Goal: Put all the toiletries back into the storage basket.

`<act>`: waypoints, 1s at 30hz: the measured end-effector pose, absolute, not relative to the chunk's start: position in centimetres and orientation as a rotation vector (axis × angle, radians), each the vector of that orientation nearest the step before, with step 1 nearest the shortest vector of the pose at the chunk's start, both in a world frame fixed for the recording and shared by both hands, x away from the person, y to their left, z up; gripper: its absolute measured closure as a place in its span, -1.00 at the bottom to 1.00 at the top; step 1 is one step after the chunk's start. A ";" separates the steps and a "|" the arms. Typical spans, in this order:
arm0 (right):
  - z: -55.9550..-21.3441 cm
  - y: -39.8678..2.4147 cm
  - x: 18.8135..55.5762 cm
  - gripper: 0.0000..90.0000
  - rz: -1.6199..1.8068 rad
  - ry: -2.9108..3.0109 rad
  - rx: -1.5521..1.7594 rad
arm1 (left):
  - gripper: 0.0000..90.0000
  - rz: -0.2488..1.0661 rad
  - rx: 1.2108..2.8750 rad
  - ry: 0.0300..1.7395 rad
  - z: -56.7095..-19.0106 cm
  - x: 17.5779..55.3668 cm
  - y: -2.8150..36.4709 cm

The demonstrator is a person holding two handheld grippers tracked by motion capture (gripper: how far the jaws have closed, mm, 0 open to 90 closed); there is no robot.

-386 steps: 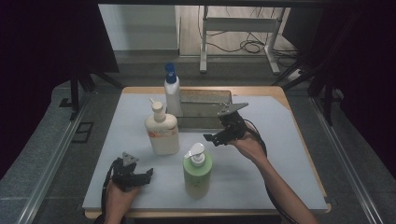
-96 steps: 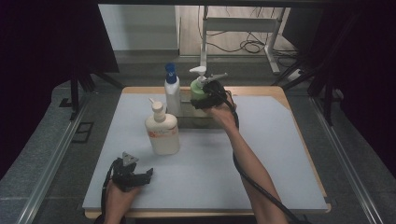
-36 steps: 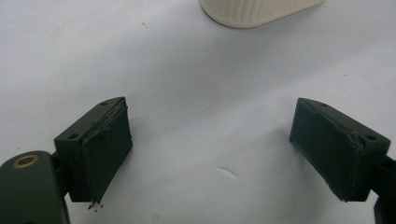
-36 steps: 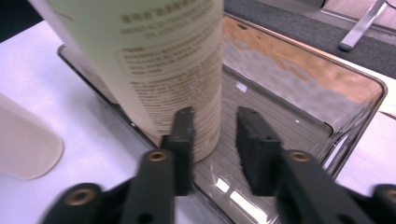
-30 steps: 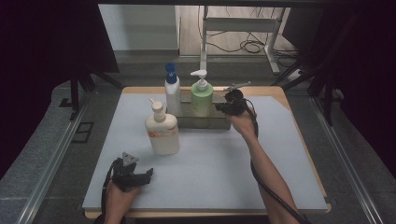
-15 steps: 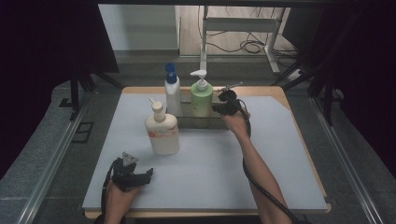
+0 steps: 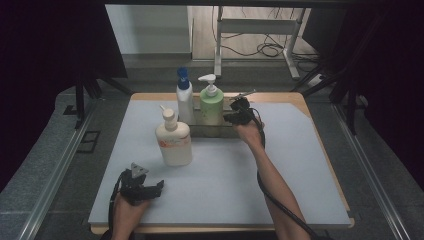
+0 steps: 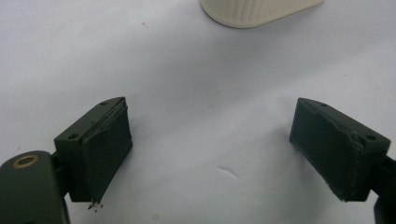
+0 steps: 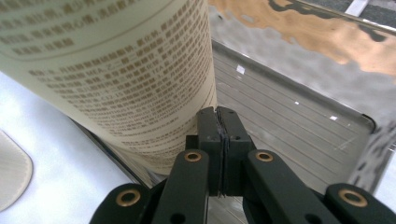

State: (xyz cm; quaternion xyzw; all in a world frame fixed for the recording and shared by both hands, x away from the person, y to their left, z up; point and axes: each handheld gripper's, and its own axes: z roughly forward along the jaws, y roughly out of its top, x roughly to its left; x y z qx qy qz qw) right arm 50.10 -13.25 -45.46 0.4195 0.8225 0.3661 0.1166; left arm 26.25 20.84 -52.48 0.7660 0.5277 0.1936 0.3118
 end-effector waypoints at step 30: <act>-45.8 -11.2 49.6 0.82 1.066 2.430 1.174 | -0.73 0.511 2.022 1.392 -52.5 26.3 20.8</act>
